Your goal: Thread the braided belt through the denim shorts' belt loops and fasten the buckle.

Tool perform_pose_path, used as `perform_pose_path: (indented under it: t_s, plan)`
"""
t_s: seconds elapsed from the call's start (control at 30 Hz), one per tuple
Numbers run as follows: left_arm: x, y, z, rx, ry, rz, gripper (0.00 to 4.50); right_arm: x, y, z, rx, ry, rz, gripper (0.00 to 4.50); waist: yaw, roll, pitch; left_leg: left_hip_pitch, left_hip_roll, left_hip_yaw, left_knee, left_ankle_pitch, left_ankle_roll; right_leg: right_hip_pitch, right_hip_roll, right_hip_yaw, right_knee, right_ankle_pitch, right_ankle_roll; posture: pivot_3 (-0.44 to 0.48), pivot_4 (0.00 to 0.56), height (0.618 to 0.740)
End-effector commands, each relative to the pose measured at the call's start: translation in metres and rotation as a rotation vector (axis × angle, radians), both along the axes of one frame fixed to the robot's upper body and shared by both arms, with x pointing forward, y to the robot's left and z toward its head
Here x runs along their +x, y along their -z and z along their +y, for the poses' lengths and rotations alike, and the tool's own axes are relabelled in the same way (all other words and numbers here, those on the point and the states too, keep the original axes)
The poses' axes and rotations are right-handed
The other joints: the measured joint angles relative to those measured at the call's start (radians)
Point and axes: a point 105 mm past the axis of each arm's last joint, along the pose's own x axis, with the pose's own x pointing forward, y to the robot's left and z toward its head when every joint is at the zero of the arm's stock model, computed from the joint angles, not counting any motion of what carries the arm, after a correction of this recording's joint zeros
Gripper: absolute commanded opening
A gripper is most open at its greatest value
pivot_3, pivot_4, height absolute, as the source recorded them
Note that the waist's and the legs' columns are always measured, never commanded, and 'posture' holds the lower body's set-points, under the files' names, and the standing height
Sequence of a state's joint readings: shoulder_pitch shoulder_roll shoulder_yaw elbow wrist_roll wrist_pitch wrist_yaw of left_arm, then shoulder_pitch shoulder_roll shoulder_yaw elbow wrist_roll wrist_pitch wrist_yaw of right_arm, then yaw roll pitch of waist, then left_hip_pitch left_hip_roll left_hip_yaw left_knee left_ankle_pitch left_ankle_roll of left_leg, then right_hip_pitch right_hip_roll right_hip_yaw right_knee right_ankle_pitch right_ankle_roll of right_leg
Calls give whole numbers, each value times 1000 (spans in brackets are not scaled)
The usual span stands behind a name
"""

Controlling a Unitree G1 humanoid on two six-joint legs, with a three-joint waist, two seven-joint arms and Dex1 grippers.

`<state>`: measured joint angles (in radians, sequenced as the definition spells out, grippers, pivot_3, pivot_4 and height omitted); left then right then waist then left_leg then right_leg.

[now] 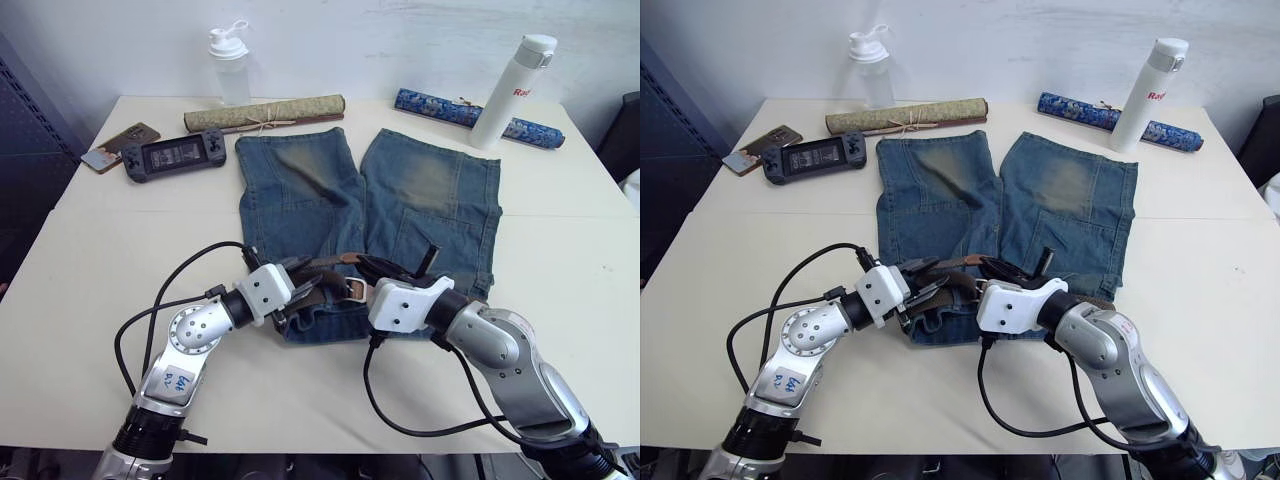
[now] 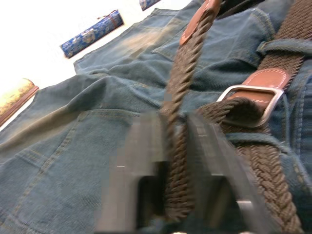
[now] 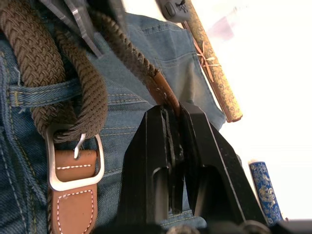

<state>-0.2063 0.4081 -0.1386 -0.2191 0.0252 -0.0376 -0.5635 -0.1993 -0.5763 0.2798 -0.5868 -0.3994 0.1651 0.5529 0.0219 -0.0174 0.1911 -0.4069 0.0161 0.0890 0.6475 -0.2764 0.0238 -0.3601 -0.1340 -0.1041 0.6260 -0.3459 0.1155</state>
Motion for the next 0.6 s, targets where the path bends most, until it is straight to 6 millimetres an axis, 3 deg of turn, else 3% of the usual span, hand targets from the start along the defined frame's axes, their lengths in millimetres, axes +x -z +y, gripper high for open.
perform_pose_path:
  t_s: [0.03,0.4,0.53,0.6]
  plan:
    - [-6,-16,-4,-41,18,-67,2306,-5,-5,7,-17,-38,-42,0,0,0,0,0,0,0,0,0,0,0,0,0,0,0,0,0,150,717]
    - [-3,-19,-5,-15,-3,-89,2306,-6,-6,13,-3,-51,-52,0,0,0,0,0,0,0,0,0,0,0,1,0,0,0,0,0,150,717]
    - [-4,-18,-5,-14,6,-84,1308,-7,-7,13,0,-54,-56,0,0,0,0,0,0,0,0,0,0,0,1,0,0,0,0,0,150,717]
    - [-4,-18,-6,-18,9,-82,374,-8,-7,13,-1,-55,-55,0,-1,0,0,0,0,0,0,0,0,0,1,0,0,0,0,0,150,717]
